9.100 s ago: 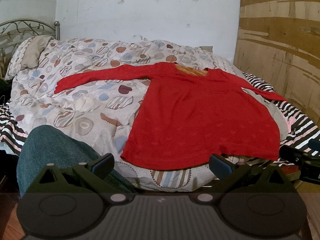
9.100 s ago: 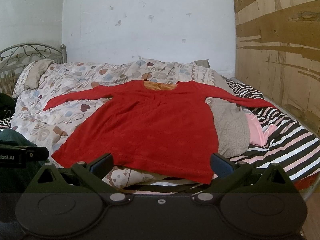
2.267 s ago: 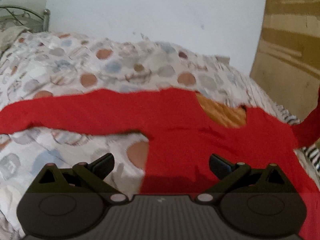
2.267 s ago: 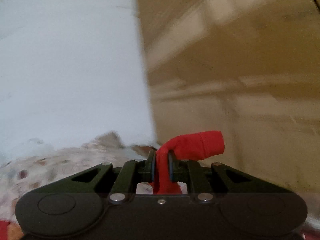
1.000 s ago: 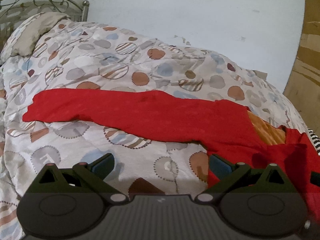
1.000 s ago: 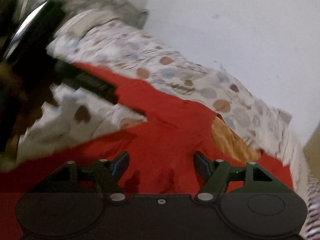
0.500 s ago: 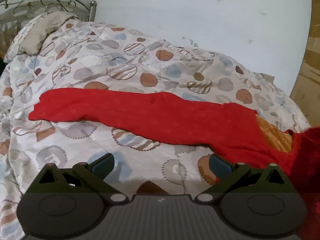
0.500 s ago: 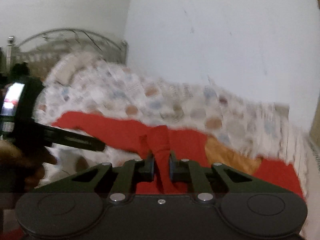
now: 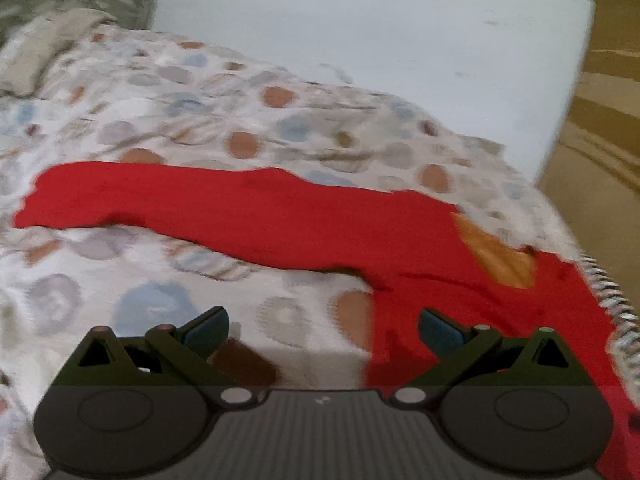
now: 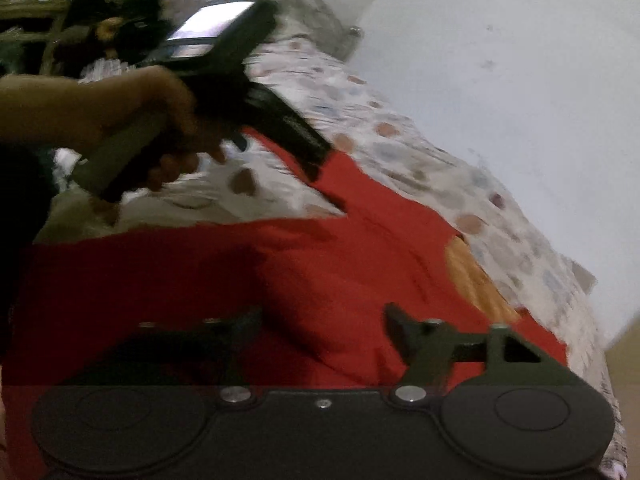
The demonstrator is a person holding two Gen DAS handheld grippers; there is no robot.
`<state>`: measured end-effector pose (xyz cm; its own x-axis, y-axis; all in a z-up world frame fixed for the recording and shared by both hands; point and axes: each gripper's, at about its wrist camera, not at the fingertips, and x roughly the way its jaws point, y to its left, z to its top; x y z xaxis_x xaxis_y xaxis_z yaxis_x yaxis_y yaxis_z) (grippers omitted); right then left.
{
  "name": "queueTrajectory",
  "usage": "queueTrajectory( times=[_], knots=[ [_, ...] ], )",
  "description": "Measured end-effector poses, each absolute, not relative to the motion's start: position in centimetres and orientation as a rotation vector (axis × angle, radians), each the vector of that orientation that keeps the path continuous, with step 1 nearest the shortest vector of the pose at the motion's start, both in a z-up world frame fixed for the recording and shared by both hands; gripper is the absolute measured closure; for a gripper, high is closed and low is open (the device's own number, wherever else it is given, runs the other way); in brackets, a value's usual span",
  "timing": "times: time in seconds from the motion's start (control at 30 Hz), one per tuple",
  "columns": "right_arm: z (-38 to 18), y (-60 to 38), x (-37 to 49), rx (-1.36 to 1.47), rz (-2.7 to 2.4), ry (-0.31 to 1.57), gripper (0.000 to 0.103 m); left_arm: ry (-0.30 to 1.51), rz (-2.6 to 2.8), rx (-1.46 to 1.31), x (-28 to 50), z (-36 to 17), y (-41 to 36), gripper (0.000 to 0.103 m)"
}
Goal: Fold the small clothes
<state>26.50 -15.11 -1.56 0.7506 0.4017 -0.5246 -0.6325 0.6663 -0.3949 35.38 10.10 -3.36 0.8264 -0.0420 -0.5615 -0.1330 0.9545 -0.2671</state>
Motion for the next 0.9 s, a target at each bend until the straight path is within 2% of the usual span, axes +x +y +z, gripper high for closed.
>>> queueTrajectory(
  times=[0.07,0.13,0.23,0.3,0.37,0.5,0.63,0.73,0.77,0.8,0.87,0.9],
  knots=[
    [-1.4,-17.0,27.3,-0.560,0.507,0.426,0.012,0.593,-0.041,-0.304,34.9,-3.2,9.3,0.000],
    [-1.4,-19.1,28.6,-0.534,0.370,0.422,0.007,0.612,-0.123,-0.305,34.7,-3.3,8.3,0.000],
    [-2.3,-22.1,31.8,-0.553,0.149,0.427,0.007,0.651,-0.213,-0.304,34.4,-3.7,6.9,0.000],
    [-3.4,-23.9,34.6,-0.609,0.014,0.456,0.013,0.667,-0.231,-0.267,34.3,-4.1,5.9,0.000],
    [-4.4,-25.6,37.1,-0.627,-0.055,0.476,0.026,0.674,-0.233,-0.222,34.2,-4.4,5.0,0.000],
    [-6.1,-27.7,41.0,-0.642,-0.089,0.507,0.036,0.695,-0.224,-0.162,34.3,-5.0,3.5,0.000],
    [-8.0,-27.4,43.7,-0.735,-0.058,0.528,0.055,0.710,-0.219,-0.116,34.3,-5.4,2.6,0.000],
    [-8.1,-27.2,44.8,-0.745,-0.053,0.496,0.057,0.708,-0.220,-0.090,34.2,-5.6,2.1,0.000],
    [-8.0,-27.0,44.9,-0.746,-0.049,0.476,0.061,0.708,-0.221,-0.084,34.2,-5.7,2.0,0.000],
    [-7.9,-26.8,45.0,-0.751,-0.051,0.460,0.065,0.706,-0.221,-0.079,34.1,-5.7,1.9,0.000],
    [-7.7,-26.5,45.2,-0.736,-0.071,0.485,0.094,0.701,-0.220,-0.073,34.0,-5.6,1.7,0.000],
    [-7.4,-26.7,45.2,-0.697,-0.088,0.490,0.094,0.696,-0.220,-0.073,33.9,-5.5,1.7,0.000]
  ],
)
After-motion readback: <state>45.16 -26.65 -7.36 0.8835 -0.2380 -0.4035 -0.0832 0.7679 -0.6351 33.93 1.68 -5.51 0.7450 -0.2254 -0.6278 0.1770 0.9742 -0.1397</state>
